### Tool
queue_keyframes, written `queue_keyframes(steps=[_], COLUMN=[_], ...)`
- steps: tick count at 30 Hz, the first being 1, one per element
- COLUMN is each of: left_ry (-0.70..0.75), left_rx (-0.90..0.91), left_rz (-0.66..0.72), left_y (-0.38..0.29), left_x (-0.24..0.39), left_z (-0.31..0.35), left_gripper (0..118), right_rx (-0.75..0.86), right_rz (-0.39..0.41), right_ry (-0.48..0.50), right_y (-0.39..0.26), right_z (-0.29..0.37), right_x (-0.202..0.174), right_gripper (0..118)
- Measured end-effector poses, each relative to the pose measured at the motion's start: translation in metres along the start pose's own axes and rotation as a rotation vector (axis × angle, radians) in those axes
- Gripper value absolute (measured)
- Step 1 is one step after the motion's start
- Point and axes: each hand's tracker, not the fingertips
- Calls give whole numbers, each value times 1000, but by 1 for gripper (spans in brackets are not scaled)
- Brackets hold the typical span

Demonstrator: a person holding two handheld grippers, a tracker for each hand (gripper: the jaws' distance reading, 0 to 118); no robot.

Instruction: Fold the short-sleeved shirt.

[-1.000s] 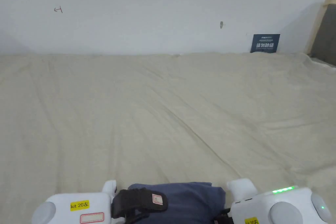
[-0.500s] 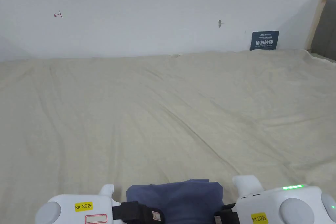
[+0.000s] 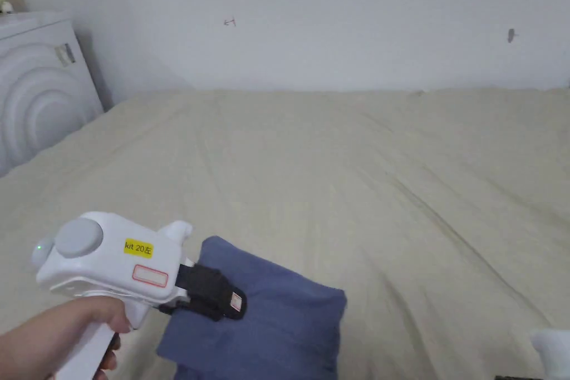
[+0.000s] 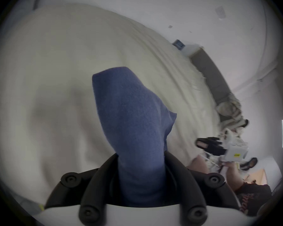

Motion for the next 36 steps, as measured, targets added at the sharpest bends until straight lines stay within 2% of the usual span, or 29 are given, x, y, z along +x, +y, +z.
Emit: queue_keyframes(steps=[2,8,13,18,19,20,22,23,26,29,32,34,35,36], left_ry=[92,486,601,636,649,694,748,762,825,813,728,614,568,548], left_rx=[13,20,-24,-38,-30,-22,-17,-11,57,179,328,347,349,378], left_rz=[66,81,100,92,96,99,84,82,65,92,106,102,87,62], left_y=[8,31,38,35,33,32,30,31,29,27,16,5,-1,-12], left_x=[-42,-126,-163,-174,-175,-175,-177,-180,-176,-166,-136,-108,-95,-77], left_z=[35,95,107,102,100,99,100,102,117,134,135,123,113,100], left_gripper=[18,18,18,20,26,48,101,117,118,118,118,115,101,78], right_rx=[-10,-79,-114,-126,-127,-127,-124,-121,-106,-64,36,87,105,116], right_rz=[11,12,-13,-34,-40,-46,-64,-76,-100,-111,-114,-110,-108,-110], right_ry=[17,59,54,25,18,13,11,15,28,18,-16,-44,-53,-56], right_y=[1,1,-2,-3,-3,-3,-3,-3,-3,-1,4,9,10,12], right_z=[-3,-19,-29,-31,-32,-31,-30,-29,-22,-13,4,16,22,27], right_x=[-11,-36,-42,-38,-37,-35,-32,-31,-27,-22,-14,-8,-5,-2], right_gripper=[0,0,0,0,0,0,0,0,0,0,0,0,0,0])
